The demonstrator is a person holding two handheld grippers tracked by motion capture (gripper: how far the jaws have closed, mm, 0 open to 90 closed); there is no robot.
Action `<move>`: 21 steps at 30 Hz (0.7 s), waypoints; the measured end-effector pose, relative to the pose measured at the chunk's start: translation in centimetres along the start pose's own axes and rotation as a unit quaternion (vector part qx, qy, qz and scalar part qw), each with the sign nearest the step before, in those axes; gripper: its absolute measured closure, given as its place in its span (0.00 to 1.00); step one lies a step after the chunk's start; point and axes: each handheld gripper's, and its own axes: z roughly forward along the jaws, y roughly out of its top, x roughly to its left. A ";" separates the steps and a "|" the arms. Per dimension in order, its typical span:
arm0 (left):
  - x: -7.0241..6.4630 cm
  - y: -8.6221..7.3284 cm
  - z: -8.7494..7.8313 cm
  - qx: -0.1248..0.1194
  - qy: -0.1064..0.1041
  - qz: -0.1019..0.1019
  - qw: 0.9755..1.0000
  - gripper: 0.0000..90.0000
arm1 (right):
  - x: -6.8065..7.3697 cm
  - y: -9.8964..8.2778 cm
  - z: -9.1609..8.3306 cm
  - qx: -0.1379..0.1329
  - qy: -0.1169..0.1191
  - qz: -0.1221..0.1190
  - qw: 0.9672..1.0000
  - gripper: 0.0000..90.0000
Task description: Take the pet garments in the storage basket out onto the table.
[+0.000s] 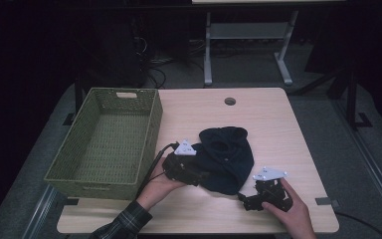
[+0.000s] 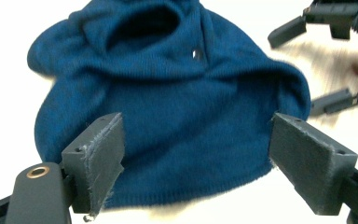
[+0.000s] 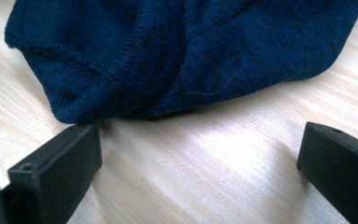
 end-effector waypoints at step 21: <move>-1.4 -4.9 0.1 0.070 0.052 0.011 0.996 0.15 | 0.0 0.0 0.0 0.000 0.000 0.000 1.000 0.00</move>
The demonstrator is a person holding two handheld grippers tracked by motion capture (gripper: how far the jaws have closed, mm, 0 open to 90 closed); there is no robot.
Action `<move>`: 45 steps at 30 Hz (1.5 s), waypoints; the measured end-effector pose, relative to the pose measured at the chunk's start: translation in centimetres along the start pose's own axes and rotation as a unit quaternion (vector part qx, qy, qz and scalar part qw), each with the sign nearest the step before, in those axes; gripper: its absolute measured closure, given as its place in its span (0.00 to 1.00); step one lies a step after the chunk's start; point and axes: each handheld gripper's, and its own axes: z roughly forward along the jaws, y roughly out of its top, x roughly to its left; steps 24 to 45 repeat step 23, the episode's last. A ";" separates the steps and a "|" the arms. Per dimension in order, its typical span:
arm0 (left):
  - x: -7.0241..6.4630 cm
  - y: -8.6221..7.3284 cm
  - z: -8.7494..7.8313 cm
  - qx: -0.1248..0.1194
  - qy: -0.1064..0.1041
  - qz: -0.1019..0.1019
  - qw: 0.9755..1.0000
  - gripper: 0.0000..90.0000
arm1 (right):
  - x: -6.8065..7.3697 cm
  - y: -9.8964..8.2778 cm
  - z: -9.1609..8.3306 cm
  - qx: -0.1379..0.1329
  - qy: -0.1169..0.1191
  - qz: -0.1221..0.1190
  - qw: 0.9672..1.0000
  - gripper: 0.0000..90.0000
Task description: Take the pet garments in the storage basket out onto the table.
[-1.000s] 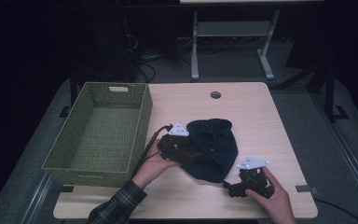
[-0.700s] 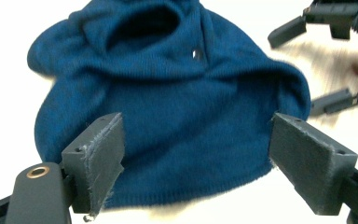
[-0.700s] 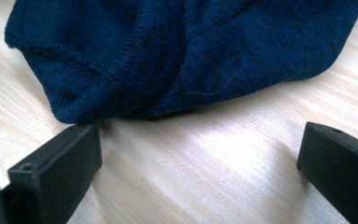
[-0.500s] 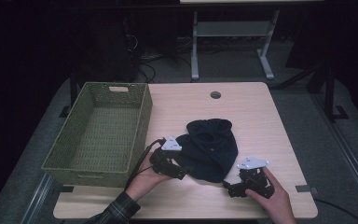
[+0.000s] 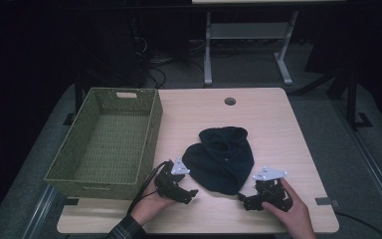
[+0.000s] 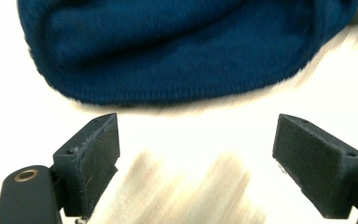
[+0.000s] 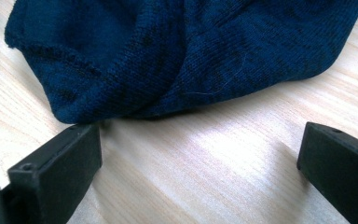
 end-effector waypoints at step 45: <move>0.1 -2.4 1.0 -0.057 -0.007 0.011 0.998 0.14 | 0.0 0.0 0.0 0.000 0.000 0.000 1.000 0.00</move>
